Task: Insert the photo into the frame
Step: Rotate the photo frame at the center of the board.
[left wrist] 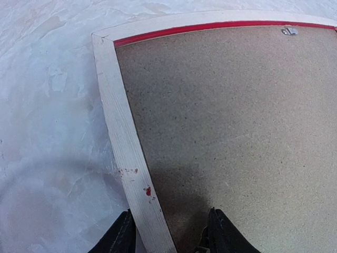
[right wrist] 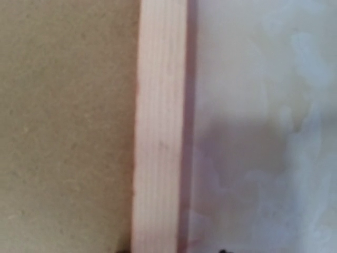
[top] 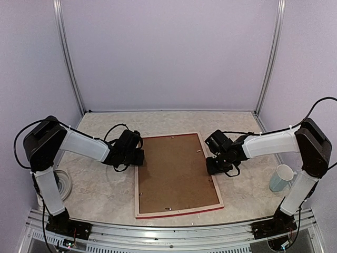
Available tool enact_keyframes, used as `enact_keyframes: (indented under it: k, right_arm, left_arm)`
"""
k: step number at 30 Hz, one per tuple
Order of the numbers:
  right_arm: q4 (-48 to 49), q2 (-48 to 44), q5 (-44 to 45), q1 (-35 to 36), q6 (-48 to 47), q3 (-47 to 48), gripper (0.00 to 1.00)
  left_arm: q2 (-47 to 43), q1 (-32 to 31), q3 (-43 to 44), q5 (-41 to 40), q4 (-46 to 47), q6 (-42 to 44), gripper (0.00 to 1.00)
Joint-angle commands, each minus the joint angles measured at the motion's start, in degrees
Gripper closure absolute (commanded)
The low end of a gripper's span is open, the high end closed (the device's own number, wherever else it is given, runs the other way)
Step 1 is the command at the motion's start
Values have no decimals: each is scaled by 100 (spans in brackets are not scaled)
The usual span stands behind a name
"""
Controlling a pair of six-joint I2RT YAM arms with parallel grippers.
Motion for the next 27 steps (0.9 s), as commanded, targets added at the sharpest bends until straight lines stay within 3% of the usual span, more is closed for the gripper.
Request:
enact_keyframes:
  k: [1, 4, 12, 27]
  right_arm:
    - [-92, -203, 90, 49, -77, 87, 60]
    - [-101, -243, 86, 51, -86, 87, 60]
    - [-54, -150, -42, 46, -103, 101, 60]
    - [53, -139, -243, 49, -139, 59, 60]
  left_arm:
    - [228, -120, 205, -176, -471, 43, 55]
    - [203, -138, 246, -182, -707, 56, 54]
    - [-140, -140, 198, -139, -806, 41, 40]
    - [-85, -109, 340, -64, -1080, 22, 47]
